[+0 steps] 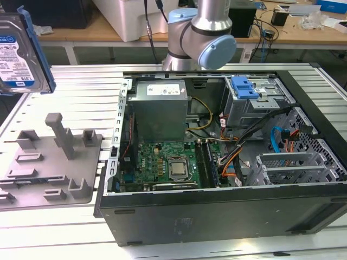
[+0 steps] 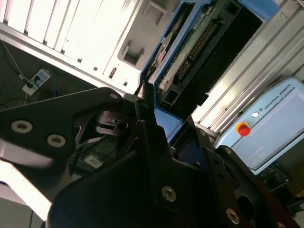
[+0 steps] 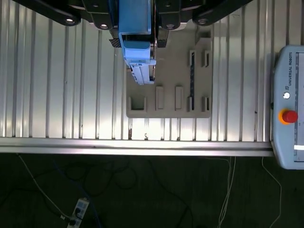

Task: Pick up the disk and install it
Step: 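Pick up the disk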

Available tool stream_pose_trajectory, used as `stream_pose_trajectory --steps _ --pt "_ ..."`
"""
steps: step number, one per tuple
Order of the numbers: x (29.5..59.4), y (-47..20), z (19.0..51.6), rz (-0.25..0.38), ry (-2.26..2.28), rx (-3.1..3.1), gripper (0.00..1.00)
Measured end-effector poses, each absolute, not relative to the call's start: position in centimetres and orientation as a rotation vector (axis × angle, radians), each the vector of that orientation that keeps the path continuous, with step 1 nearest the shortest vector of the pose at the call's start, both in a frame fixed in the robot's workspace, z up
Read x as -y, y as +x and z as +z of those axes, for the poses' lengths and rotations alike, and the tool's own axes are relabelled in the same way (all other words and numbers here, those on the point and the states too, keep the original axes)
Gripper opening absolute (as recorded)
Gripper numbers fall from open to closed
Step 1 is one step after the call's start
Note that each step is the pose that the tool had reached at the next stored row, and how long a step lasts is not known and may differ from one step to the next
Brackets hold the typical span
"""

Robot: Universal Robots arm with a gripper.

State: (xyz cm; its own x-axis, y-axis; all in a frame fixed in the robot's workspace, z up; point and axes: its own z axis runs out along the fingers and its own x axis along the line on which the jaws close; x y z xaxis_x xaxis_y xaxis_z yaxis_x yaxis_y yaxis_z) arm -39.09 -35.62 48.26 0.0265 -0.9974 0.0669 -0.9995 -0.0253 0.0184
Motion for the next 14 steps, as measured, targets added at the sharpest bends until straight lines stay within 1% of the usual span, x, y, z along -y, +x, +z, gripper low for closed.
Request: stream_pose_trajectory --steps 14 --pt "37.3 -36.1 49.3 0.059 2.204 2.148 0.37"
